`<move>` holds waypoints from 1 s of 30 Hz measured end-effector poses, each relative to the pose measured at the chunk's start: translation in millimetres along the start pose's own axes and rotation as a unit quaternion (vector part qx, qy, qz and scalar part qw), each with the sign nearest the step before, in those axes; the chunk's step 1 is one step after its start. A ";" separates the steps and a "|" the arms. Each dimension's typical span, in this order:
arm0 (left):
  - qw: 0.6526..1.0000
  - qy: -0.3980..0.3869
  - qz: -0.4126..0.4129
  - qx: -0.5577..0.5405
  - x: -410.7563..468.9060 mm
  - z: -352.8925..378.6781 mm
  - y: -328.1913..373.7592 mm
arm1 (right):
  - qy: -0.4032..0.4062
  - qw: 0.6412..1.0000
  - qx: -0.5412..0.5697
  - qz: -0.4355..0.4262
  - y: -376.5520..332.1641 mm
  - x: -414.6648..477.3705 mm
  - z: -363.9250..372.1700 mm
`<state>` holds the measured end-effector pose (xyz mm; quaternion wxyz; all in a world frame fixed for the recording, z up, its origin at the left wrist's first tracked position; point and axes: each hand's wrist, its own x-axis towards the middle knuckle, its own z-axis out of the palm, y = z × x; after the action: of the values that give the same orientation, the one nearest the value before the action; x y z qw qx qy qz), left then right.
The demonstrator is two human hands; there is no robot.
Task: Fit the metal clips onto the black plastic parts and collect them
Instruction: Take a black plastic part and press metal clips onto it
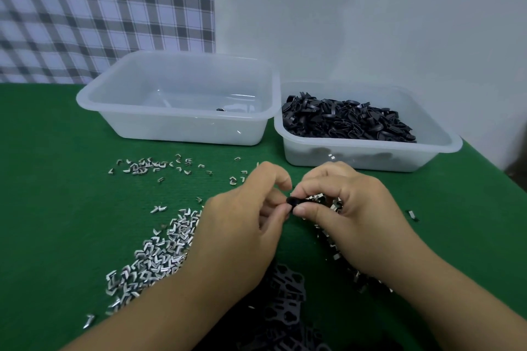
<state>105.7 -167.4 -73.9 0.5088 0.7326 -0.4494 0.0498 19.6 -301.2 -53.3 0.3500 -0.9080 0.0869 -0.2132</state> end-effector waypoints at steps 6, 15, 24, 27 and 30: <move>0.990 0.059 -0.079 -0.100 4.1 0.0 -6.6 | 0.100 0.993 -0.047 -0.042 -6.6 1.9 1.6; 0.911 0.199 -0.219 -0.287 17.0 -5.6 -17.6 | -0.076 0.989 -0.116 -0.047 -12.7 3.8 10.7; 0.920 0.185 -0.214 -0.273 15.2 -4.6 -18.0 | -0.115 0.979 -0.162 -0.034 -15.0 9.2 25.6; 0.920 0.182 -0.215 -0.274 14.9 -4.9 -17.3 | -0.126 0.977 -0.166 -0.045 -15.2 7.6 25.5; 0.920 0.170 -0.214 -0.279 15.3 -5.3 -16.5 | -0.077 0.993 -0.092 -0.002 -13.0 3.0 19.3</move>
<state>128.5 -171.2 -74.9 0.7600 0.6201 -0.1839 -0.0640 31.1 -280.9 -56.4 0.2697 -0.9504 0.0770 -0.1345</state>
